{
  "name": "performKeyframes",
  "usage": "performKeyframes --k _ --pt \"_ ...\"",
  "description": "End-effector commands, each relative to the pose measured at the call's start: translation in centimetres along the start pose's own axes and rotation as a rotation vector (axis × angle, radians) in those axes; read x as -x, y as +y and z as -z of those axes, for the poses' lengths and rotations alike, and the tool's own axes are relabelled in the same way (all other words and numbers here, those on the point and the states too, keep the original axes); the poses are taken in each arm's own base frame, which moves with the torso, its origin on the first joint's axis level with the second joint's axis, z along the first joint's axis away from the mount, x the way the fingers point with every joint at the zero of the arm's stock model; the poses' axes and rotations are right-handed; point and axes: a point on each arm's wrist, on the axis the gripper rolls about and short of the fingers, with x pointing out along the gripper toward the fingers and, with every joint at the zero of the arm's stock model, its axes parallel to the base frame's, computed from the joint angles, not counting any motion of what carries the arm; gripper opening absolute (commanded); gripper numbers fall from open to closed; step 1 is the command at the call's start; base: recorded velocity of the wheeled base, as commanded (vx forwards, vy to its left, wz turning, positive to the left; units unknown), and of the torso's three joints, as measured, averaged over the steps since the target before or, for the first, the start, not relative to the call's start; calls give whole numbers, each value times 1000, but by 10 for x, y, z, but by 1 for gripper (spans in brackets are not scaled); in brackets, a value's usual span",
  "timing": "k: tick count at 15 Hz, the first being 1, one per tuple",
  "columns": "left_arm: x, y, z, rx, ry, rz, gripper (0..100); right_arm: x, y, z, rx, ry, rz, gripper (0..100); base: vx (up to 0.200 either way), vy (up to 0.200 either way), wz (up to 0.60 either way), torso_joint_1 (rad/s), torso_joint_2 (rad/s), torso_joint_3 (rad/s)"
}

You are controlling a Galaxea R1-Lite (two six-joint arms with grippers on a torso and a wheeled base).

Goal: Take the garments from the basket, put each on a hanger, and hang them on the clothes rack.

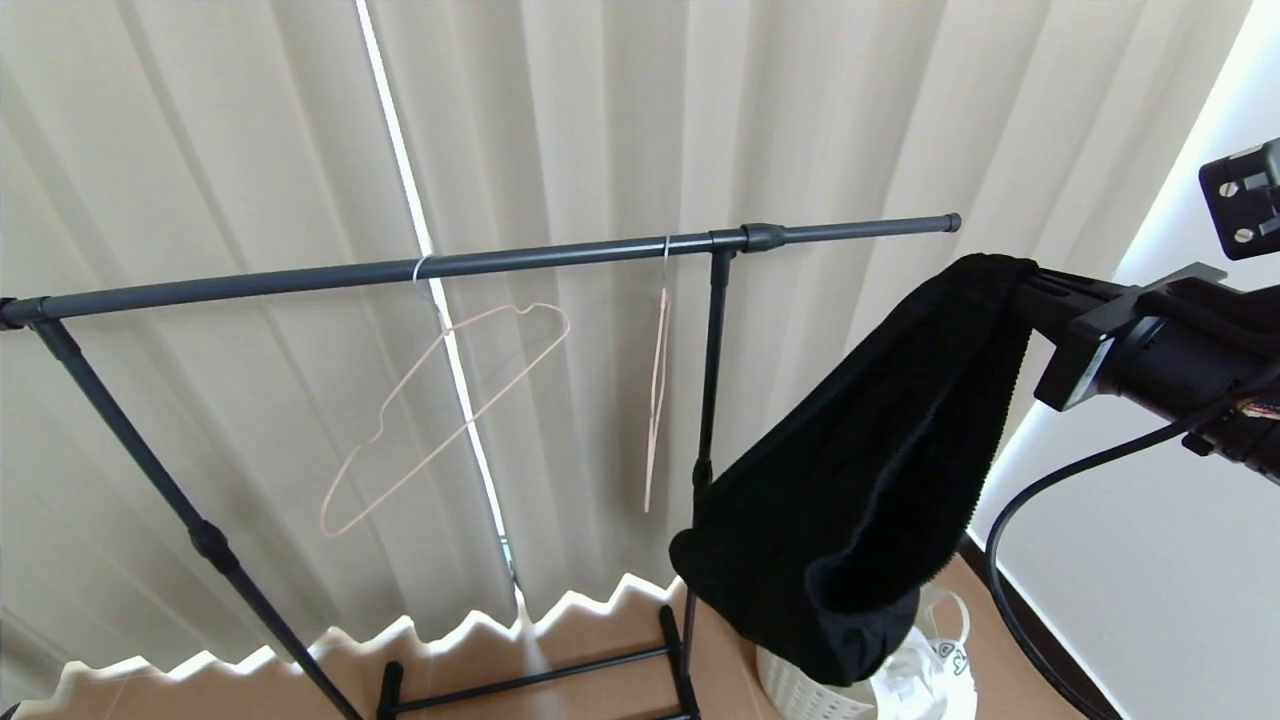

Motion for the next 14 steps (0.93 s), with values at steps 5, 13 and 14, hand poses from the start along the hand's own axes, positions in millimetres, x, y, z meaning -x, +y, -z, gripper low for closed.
performKeyframes --k 5,13,14 --pt "0 0 0 1 0 -2 100 0 0 0 3 -2 1 0 0 0 360 -1 -3 4" --pt "0 0 0 2 0 -7 100 -1 0 2 1 6 -6 0 -25 0 0 0 2 1" --pt "0 0 0 2 0 -7 100 0 0 2 1 3 -6 0 -200 0 0 2 2 -2"
